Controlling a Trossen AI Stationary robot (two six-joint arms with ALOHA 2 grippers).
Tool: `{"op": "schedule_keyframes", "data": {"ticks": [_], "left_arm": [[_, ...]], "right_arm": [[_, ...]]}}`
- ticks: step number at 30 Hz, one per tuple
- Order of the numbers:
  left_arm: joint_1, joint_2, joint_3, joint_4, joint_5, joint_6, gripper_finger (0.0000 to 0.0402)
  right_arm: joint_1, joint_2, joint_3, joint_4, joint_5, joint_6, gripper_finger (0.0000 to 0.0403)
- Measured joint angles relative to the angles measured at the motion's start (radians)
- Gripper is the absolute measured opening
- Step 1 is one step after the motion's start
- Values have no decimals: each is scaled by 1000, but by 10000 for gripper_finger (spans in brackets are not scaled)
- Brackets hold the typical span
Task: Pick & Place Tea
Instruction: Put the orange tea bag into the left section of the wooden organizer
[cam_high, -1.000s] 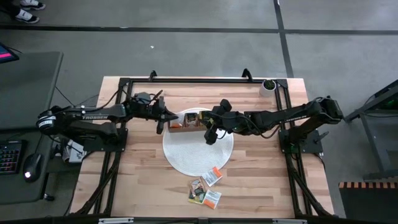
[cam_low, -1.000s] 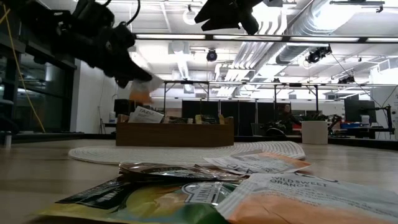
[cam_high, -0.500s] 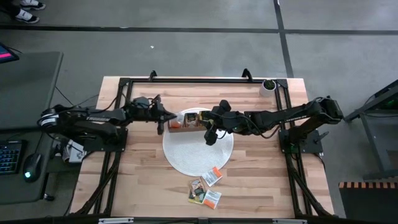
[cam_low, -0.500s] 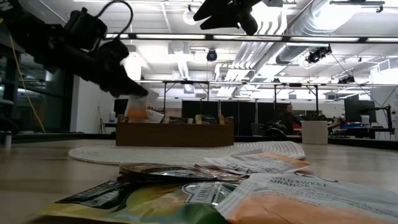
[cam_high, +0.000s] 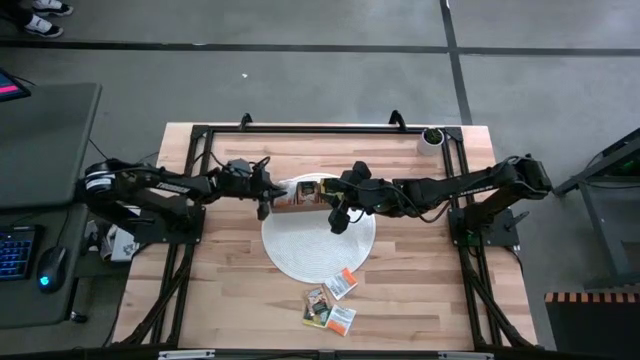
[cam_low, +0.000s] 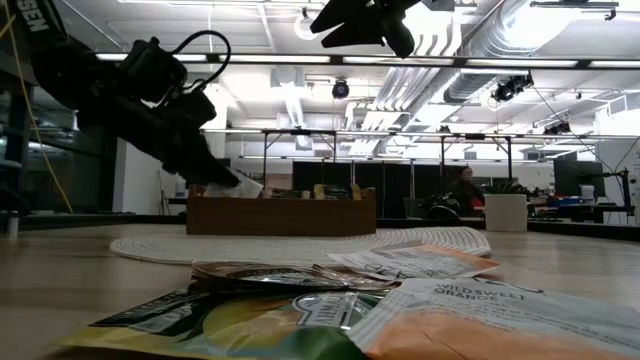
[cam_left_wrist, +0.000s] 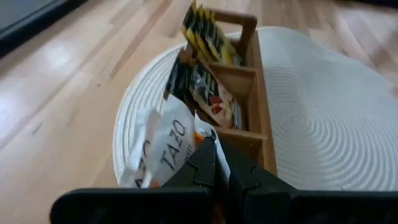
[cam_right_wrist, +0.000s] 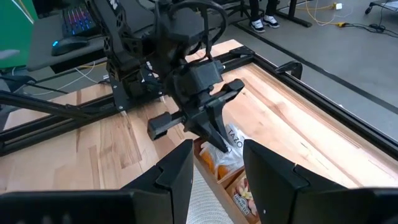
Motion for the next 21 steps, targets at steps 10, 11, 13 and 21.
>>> {"op": "schedule_keyframes", "data": {"ticks": [10, 11, 13, 21], "left_arm": [[0, 9, 24, 21, 1, 21, 19], [0, 9, 24, 21, 1, 24, 26], [0, 9, 24, 17, 1, 25, 47], [0, -4, 24, 13, -11, -9, 180]], "right_arm": [[0, 0, 0, 0, 0, -4, 136], [0, 0, 0, 0, 0, -4, 135], [0, 0, 0, -1, 0, -4, 136], [0, 0, 0, -8, 0, -5, 135]]}}
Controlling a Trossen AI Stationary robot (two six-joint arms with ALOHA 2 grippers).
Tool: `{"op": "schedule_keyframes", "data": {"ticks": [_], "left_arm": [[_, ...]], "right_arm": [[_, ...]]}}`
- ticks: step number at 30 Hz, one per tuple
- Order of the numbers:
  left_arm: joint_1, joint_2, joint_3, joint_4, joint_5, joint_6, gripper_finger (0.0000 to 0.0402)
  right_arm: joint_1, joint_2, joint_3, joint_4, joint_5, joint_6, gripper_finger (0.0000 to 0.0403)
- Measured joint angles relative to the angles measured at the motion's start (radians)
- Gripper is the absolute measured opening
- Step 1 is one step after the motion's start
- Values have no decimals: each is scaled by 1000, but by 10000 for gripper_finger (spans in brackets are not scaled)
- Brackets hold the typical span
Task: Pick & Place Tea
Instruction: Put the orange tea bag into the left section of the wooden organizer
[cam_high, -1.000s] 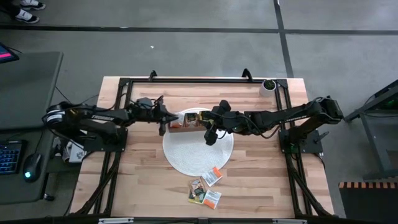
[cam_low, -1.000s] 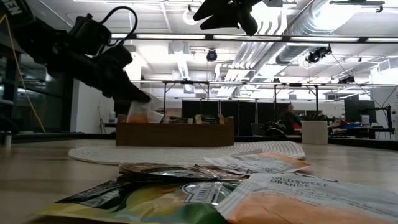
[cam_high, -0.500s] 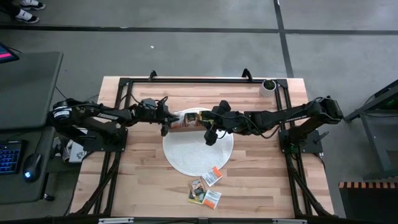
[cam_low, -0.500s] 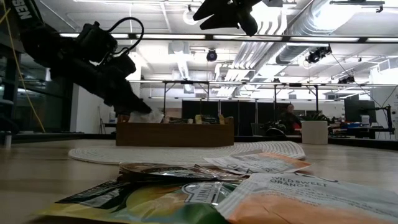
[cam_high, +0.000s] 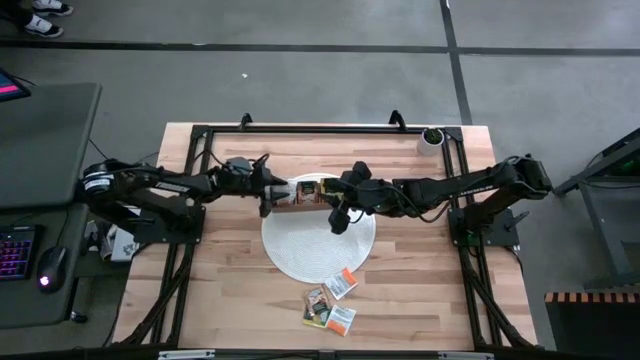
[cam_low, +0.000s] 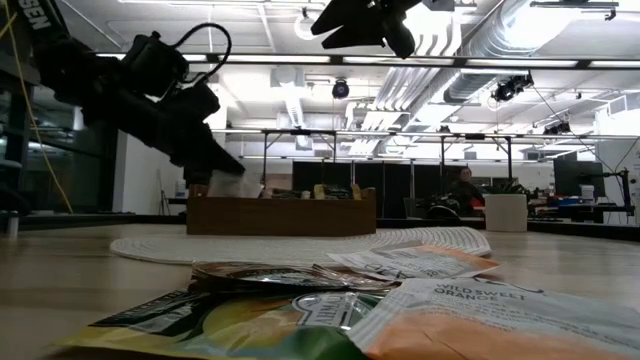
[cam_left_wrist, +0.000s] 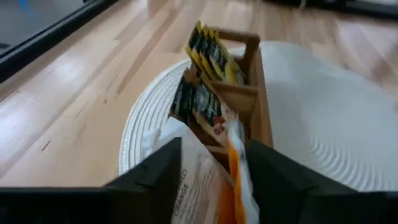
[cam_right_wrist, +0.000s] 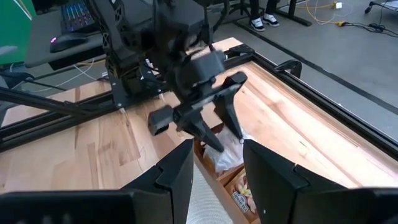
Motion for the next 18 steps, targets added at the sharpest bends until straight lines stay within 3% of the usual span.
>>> {"op": "schedule_keyframes", "data": {"ticks": [4, 7, 13, 18], "left_arm": [[0, -57, 0, 1, 0, -33, 229], [0, -108, 0, -4, -2, -74, 242], [0, -250, 0, -53, 25, -240, 233], [0, -336, 0, -89, 168, -307, 211]], "right_arm": [[0, 0, 0, -27, -17, 1, 135], [0, -2, 0, -70, -34, 19, 135], [18, -20, 0, -212, -137, 56, 135], [76, -24, 0, -327, -317, -20, 135]]}}
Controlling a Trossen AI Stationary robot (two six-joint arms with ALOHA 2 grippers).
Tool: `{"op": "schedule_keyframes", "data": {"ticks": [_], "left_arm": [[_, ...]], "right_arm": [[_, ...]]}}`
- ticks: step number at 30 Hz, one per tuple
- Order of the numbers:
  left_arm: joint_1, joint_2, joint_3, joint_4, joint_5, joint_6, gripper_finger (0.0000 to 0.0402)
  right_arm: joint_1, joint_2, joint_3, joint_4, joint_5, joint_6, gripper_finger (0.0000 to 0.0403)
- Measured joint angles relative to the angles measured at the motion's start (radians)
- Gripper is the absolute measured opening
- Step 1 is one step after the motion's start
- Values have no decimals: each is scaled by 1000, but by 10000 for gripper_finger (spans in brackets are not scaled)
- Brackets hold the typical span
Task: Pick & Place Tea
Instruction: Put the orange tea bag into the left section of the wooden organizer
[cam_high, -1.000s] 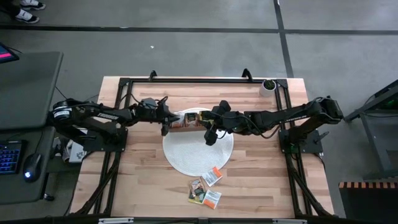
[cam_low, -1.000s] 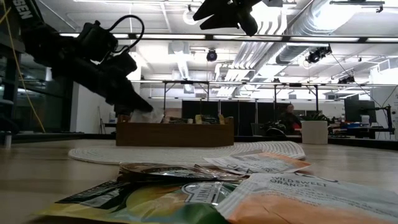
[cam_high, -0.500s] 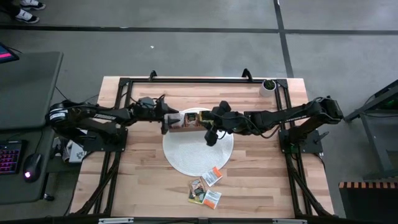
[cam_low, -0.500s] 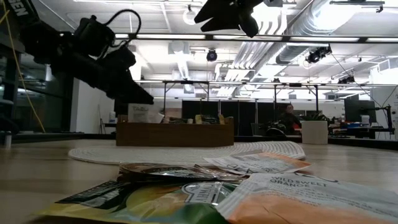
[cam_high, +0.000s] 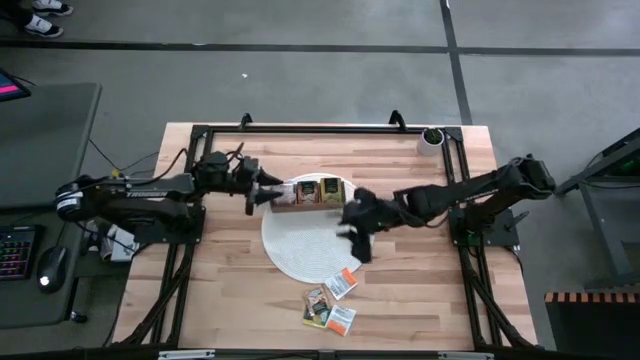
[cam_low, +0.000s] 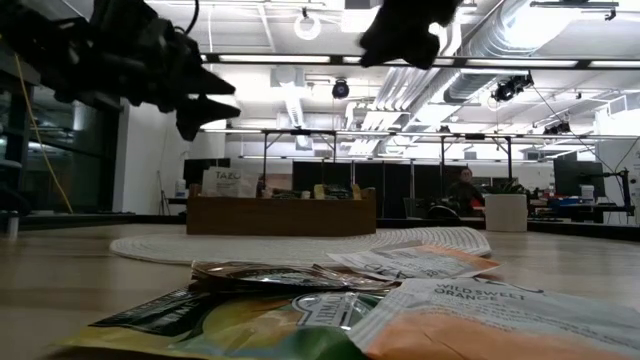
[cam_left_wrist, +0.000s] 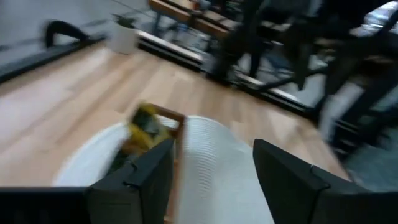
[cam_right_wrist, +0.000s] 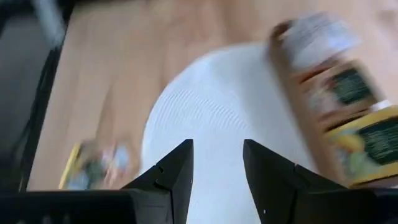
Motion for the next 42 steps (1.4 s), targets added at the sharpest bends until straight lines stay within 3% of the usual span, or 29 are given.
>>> {"op": "schedule_keyframes", "data": {"ticks": [3, 10, 24, 27, 35, 42], "left_arm": [[0, -25, 0, -11, 74, -11, 200], [0, -47, 0, -19, 93, -39, 193], [0, -47, 0, -18, 95, -93, 193], [0, -47, 0, -18, 95, -107, 193], [0, -47, 0, -18, 98, -138, 193], [0, -47, 0, -19, 108, -138, 193]], "right_arm": [[48, 0, 0, -72, -27, -77, 135], [151, 21, -41, -64, -4, -212, 135], [265, 257, -102, 102, -45, -188, 138], [262, 290, -102, 123, -84, -132, 162], [255, 310, -101, 132, -52, -109, 278], [258, 325, -101, 134, -11, -245, 298]]}}
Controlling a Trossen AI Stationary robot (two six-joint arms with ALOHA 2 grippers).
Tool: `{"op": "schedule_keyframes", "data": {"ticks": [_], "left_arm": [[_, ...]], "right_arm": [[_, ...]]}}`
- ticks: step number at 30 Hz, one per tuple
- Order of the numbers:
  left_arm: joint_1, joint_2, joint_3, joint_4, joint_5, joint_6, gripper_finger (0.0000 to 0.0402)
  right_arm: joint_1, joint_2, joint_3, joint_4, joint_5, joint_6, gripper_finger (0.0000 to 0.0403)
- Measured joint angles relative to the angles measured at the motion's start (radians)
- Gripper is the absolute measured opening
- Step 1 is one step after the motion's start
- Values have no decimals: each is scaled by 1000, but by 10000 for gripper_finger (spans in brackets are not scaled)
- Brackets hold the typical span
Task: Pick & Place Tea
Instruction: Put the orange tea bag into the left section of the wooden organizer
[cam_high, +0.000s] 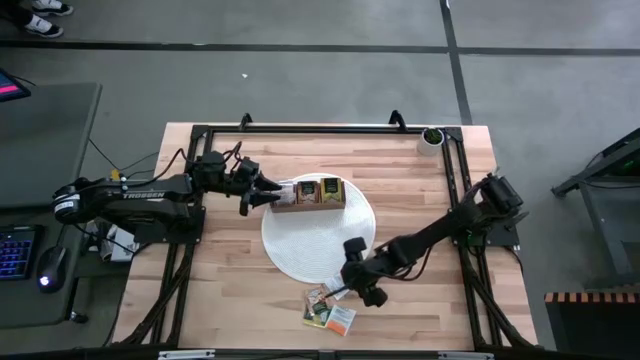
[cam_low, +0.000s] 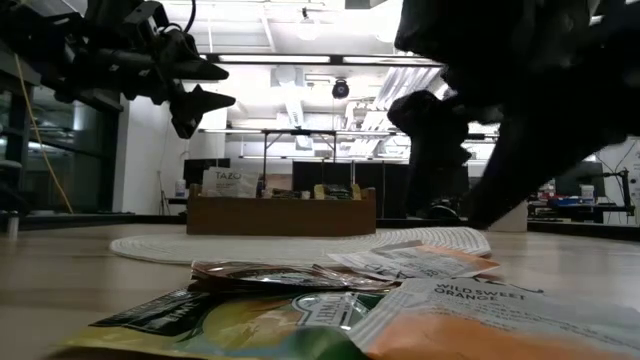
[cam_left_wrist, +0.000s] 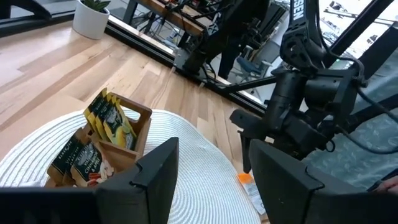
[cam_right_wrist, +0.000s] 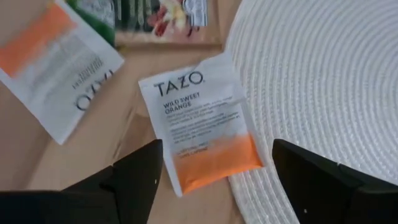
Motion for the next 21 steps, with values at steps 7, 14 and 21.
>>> {"op": "schedule_keyframes", "data": {"ticks": [7, 14, 21], "left_arm": [[0, 0, 0, -2, 3, 0, 193], [0, 0, 0, -3, 3, 0, 193], [0, 0, 0, -3, 2, 0, 193]], "right_arm": [[0, 65, 0, 17, 8, -23, 299], [-10, 91, 3, 29, -16, 10, 299], [-9, 97, 4, 27, -25, 58, 265]]}}
